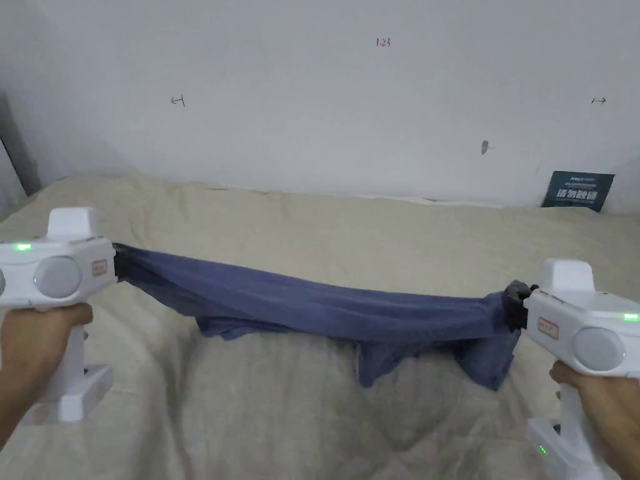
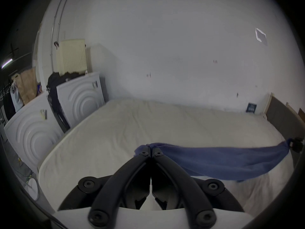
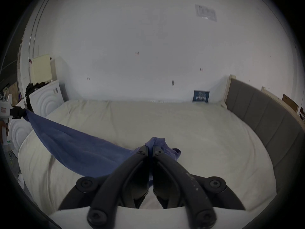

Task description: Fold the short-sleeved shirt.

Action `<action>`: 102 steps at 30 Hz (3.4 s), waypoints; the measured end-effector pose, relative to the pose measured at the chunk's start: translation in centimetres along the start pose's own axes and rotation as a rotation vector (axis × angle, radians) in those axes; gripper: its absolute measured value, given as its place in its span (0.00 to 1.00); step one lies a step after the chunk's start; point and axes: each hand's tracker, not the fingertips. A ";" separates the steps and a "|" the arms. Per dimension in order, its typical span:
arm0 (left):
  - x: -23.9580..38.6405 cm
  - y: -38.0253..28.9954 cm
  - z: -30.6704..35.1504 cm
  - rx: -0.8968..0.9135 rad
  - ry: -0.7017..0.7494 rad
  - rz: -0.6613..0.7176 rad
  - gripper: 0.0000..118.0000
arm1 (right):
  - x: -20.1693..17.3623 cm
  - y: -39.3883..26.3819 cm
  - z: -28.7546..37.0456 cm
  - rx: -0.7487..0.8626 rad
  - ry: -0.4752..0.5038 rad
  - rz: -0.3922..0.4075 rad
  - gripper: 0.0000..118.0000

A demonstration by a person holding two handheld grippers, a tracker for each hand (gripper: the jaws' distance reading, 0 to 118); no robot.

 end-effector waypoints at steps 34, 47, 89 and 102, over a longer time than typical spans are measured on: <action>-6.5 -30.3 11.9 -0.563 0.074 0.101 0.64 | -0.2 -27.6 15.7 -0.402 -0.091 -0.152 0.62; 0.2 -15.9 20.5 0.135 -0.033 0.147 0.96 | -1.7 -12.3 24.3 0.264 -0.145 -0.079 0.88; 13.1 -8.9 -20.9 -0.556 -0.169 -0.094 0.69 | 1.8 -11.6 7.7 0.131 -0.292 0.047 0.01; 14.6 -9.5 -17.1 -0.370 -0.210 -0.149 0.03 | 4.4 -12.8 3.6 -0.152 -0.165 -0.129 0.34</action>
